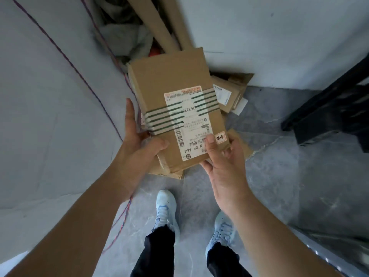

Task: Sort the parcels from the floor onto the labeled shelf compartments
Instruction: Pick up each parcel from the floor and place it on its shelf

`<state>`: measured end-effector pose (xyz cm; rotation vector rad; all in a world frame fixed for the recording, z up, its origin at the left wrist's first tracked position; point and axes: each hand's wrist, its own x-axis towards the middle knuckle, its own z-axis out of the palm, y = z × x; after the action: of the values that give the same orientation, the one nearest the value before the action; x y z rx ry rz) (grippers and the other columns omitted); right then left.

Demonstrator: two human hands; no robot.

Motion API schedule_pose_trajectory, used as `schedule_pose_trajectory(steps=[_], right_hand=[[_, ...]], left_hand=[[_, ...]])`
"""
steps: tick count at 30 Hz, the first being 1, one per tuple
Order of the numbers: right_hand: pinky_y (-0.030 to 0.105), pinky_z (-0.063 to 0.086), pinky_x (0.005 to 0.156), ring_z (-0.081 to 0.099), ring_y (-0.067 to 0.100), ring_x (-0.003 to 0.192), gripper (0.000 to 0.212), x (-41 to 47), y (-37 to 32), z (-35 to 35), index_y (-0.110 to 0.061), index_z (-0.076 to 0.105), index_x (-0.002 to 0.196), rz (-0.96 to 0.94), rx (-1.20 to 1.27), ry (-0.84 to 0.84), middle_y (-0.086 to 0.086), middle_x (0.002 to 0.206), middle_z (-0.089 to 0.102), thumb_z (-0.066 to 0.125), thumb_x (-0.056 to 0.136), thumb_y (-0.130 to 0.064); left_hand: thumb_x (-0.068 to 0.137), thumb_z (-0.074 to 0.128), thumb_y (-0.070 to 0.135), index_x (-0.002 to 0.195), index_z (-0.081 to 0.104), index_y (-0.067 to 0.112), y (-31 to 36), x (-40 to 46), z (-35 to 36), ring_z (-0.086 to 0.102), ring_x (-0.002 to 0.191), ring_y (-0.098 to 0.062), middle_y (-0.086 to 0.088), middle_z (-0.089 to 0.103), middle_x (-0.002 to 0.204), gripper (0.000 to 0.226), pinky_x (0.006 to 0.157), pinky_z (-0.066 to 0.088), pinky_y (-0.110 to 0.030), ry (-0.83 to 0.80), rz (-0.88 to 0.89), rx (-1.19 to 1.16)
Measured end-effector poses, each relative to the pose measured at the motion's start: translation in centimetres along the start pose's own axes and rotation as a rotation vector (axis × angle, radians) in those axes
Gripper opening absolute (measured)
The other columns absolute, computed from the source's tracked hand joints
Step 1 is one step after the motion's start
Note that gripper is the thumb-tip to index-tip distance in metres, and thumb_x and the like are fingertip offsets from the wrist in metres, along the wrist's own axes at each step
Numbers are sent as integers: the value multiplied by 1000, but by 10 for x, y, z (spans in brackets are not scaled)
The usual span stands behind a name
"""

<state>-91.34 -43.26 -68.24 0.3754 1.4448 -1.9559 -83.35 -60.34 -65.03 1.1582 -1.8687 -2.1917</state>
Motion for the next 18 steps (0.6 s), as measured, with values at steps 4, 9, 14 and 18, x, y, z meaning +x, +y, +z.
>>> schedule_pose_trajectory(steps=[4, 9, 14, 18], right_hand=[[34, 60, 87, 73, 21, 114, 54, -42, -64, 16, -8, 51, 134, -138, -44, -11, 6, 127, 73, 72, 88, -27], [38, 61, 89, 72, 22, 115, 48, -105, -127, 48, -7, 50, 134, -319, -23, 35, 6, 126, 73, 69, 93, -23], [36, 62, 87, 73, 18, 112, 50, -183, -192, 78, -11, 52, 134, -513, -43, 144, 2, 124, 73, 71, 91, -27], [31, 62, 86, 72, 15, 112, 49, -253, -248, 84, -13, 50, 138, -664, -99, 203, 3, 126, 71, 70, 95, -24]], left_hand=[[89, 73, 51, 151, -19, 63, 84, -29, 6, 76, 107, -26, 7, 75, 126, 112, 101, 55, -53, 51, 45, -19], [83, 73, 60, 152, -12, 65, 186, -64, 6, 76, 106, -24, 0, 63, 144, 110, 95, 57, -54, -107, 159, 58], [102, 63, 30, 153, -4, 67, 281, -117, 7, 77, 100, -25, 17, 76, 115, 92, 86, 61, -56, -260, 313, 115], [104, 59, 26, 153, -3, 67, 352, -178, 18, 76, 104, -32, -3, 73, 127, 89, 82, 62, -59, -368, 414, 141]])
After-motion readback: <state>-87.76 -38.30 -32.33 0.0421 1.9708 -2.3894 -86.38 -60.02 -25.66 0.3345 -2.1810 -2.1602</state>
